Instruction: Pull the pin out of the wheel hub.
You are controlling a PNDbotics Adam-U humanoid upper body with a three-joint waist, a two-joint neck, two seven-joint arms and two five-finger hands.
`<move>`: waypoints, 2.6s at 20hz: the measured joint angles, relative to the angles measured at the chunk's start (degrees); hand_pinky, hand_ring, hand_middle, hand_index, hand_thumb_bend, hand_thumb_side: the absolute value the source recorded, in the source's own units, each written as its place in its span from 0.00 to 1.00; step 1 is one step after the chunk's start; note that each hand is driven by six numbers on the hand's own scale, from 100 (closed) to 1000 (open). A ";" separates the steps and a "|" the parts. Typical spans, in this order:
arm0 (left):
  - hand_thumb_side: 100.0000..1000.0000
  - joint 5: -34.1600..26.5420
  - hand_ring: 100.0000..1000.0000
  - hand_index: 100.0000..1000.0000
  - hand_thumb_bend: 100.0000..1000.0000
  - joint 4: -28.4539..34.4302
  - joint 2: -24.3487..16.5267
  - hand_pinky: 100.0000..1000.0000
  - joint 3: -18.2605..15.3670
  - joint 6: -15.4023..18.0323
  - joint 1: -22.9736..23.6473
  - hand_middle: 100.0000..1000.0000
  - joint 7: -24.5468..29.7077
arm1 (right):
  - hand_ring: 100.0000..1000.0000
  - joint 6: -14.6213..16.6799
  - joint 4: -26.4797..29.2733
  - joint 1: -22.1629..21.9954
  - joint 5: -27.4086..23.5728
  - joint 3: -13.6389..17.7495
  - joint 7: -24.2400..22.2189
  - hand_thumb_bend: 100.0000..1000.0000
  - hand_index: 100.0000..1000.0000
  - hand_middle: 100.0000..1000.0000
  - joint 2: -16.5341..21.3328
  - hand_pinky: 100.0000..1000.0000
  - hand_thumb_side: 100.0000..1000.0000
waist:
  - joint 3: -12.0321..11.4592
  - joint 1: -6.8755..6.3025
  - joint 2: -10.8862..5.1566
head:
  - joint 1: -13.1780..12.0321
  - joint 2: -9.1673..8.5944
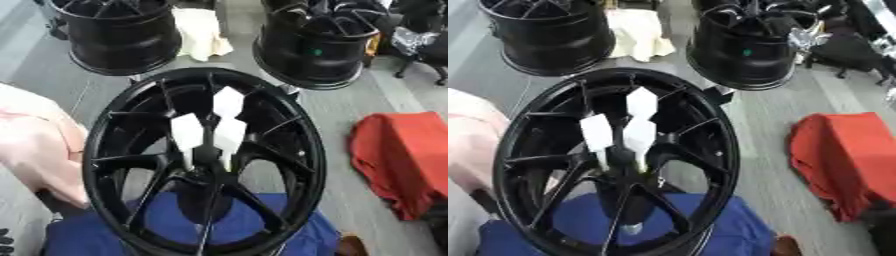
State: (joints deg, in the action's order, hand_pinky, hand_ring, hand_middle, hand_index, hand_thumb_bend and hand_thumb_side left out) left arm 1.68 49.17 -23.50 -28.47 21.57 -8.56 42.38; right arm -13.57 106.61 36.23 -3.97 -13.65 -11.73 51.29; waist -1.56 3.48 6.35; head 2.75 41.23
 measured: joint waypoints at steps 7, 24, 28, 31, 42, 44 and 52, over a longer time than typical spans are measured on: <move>0.70 0.41 0.68 0.81 0.28 0.47 -0.27 0.75 0.01 -0.43 -0.03 0.64 0.43 | 0.81 -3.59 -0.32 9.63 -0.16 -6.41 -15.05 0.41 0.93 0.84 -2.02 0.77 0.30 | -0.54 0.24 0.00 | 0.31 0.01; 0.71 0.48 0.69 0.81 0.27 0.99 -0.27 0.75 0.05 -0.73 -0.61 0.64 0.73 | 0.85 0.04 -19.26 20.56 10.72 -13.08 -27.86 0.39 0.95 0.87 -18.16 0.79 0.24 | -1.00 0.26 0.76 | 1.53 -0.40; 0.71 0.48 0.69 0.81 0.27 1.06 -0.27 0.75 0.05 -0.82 -0.80 0.64 0.82 | 0.85 1.58 -22.65 20.76 13.00 -13.22 -28.06 0.39 0.95 0.87 -20.69 0.79 0.23 | -1.20 0.22 0.93 | 1.81 -0.61; 0.71 0.46 0.69 0.81 0.27 1.08 -0.27 0.75 0.05 -0.89 -1.01 0.64 0.89 | 0.85 2.62 -24.81 20.79 14.47 -13.25 -27.71 0.40 0.95 0.87 -22.43 0.79 0.22 | -1.26 0.16 1.16 | 1.99 -0.63; 0.71 0.41 0.69 0.81 0.27 1.81 -0.25 0.75 0.35 -1.28 -1.62 0.64 1.28 | 0.85 5.42 -30.25 21.18 17.61 -13.86 -26.19 0.39 0.94 0.86 -27.01 0.79 0.21 | -1.85 0.06 1.65 | 2.48 -1.36; 0.71 0.41 0.69 0.81 0.27 1.92 -0.24 0.75 0.35 -1.42 -1.62 0.64 1.42 | 0.85 5.77 -31.13 21.18 18.25 -13.86 -25.84 0.39 0.94 0.86 -27.41 0.78 0.20 | -1.97 0.06 1.66 | 2.49 -1.57; 0.71 0.40 0.69 0.81 0.27 2.47 -0.23 0.75 0.35 -1.71 -1.98 0.64 1.71 | 0.82 6.71 -34.23 21.18 19.83 -13.45 -24.89 0.38 0.94 0.83 -28.19 0.78 0.19 | -2.01 0.06 1.77 | 2.64 -1.61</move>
State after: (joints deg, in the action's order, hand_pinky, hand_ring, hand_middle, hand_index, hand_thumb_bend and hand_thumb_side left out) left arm 2.08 51.64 -23.73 -28.12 19.86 -10.54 44.09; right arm -6.85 72.38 57.41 15.86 -27.10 -36.62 23.11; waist -3.58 3.54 8.12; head 5.39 39.62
